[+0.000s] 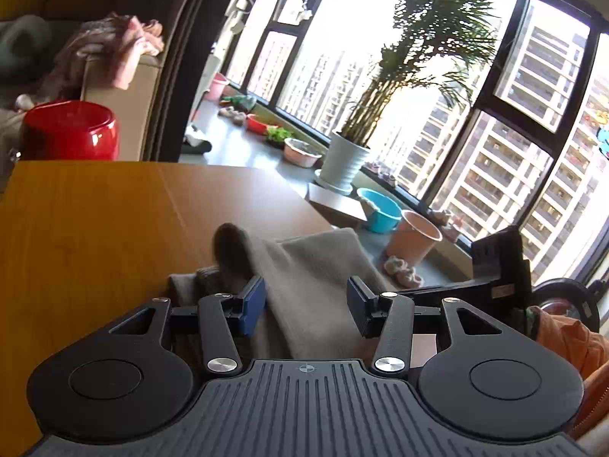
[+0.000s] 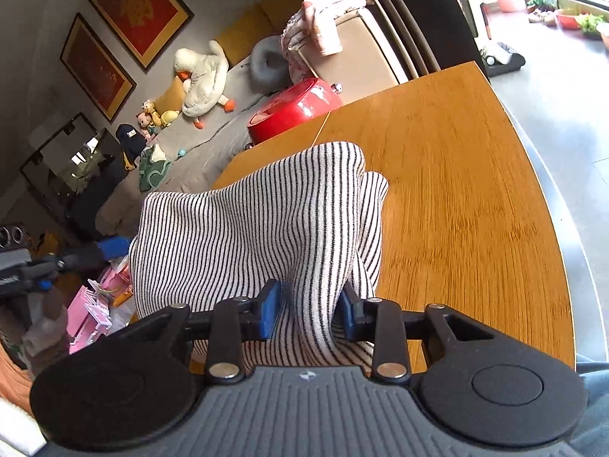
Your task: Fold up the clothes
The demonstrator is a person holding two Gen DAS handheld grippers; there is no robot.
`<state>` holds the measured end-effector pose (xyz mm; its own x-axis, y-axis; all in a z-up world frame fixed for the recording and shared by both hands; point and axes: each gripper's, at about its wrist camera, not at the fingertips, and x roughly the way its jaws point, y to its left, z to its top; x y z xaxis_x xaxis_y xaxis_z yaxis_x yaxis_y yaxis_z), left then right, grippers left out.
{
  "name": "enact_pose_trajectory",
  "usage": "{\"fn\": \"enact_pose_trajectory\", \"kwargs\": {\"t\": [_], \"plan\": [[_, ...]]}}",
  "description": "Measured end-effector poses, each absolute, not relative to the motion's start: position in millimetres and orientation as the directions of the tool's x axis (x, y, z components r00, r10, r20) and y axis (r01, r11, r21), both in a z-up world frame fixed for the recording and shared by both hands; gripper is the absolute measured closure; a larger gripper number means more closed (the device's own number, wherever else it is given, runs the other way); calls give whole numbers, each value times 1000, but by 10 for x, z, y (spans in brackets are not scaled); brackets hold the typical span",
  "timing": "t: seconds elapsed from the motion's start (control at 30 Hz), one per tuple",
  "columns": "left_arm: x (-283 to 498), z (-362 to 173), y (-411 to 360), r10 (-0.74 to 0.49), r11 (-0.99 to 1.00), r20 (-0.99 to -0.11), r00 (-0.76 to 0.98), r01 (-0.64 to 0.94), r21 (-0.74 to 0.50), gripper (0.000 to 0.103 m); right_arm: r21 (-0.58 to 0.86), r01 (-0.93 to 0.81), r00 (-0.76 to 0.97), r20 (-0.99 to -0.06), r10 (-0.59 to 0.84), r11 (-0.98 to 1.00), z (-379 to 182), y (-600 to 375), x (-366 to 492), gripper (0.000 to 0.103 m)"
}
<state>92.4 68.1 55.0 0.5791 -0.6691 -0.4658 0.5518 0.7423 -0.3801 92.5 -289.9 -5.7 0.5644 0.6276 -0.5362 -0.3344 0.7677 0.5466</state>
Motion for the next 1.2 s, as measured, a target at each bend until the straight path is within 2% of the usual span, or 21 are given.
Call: {"fn": "enact_pose_trajectory", "kwargs": {"t": [0.07, 0.17, 0.23, 0.27, 0.33, 0.43, 0.57, 0.6, 0.67, 0.73, 0.87, 1.0, 1.03, 1.07, 1.1, 1.2], "plan": [[984, 529, 502, -694, 717, -473, 543, 579, -388, 52, 528, -341, 575, -538, 617, 778, -40, -2870, 912, 71], [1149, 337, 224, -648, 750, -538, 540, 577, -324, 51, 458, -373, 601, -543, 587, 806, 34, -2802, 876, 68], [1314, 199, 108, -578, 801, -582, 572, 534, -270, 55, 355, -407, 645, -541, 540, 842, 151, -2728, 810, 60], [1416, 134, 106, -569, 811, -594, 569, 508, -291, 57, 282, -426, 680, -527, 510, 860, 244, -2685, 767, 57], [1555, 15, 199, -571, 816, -604, 556, 463, -346, 55, 200, -438, 711, -520, 474, 877, 313, -2595, 819, 57], [1624, -4, 242, -580, 813, -597, 555, 443, -378, 55, 135, -438, 724, -533, 438, 889, 310, -2459, 1026, 67], [1610, -17, 304, -583, 811, -596, 553, 443, -382, 55, 49, -436, 742, -546, 389, 899, 306, -2276, 1301, 67], [1614, -20, 319, -583, 811, -595, 553, 442, -384, 55, 41, -432, 745, -547, 382, 901, 284, -2250, 1378, 67], [1637, -27, 352, -587, 808, -592, 551, 435, -397, 55, 126, -406, 734, -544, 405, 905, 181, -2336, 1529, 60], [1662, -38, 371, -598, 801, -587, 545, 433, -414, 55, 208, -381, 721, -543, 430, 901, 129, -2426, 1636, 58], [1647, -33, 390, -605, 796, -574, 552, 432, -424, 55, 206, -371, 724, -546, 421, 905, 88, -2461, 1628, 53], [1469, 183, 466, -600, 800, -487, 634, 462, -384, 45, 164, -363, 745, -540, 391, 917, 62, -2436, 1572, 47], [1458, 236, 480, -609, 793, -471, 638, 478, -378, 41, 172, -357, 746, -539, 392, 918, 55, -2448, 1568, 45], [1457, 279, 484, -609, 793, -462, 645, 488, -364, 32, 180, -352, 747, -537, 392, 919, 47, -2459, 1563, 43], [1503, 295, 459, -602, 798, -468, 647, 489, -352, 30, 188, -346, 748, -536, 391, 919, 41, -2472, 1562, 42], [1712, 248, 332, -563, 824, -523, 640, 483, -295, 33, 193, -332, 755, -532, 383, 923, 85, -2483, 1526, 40]]}}
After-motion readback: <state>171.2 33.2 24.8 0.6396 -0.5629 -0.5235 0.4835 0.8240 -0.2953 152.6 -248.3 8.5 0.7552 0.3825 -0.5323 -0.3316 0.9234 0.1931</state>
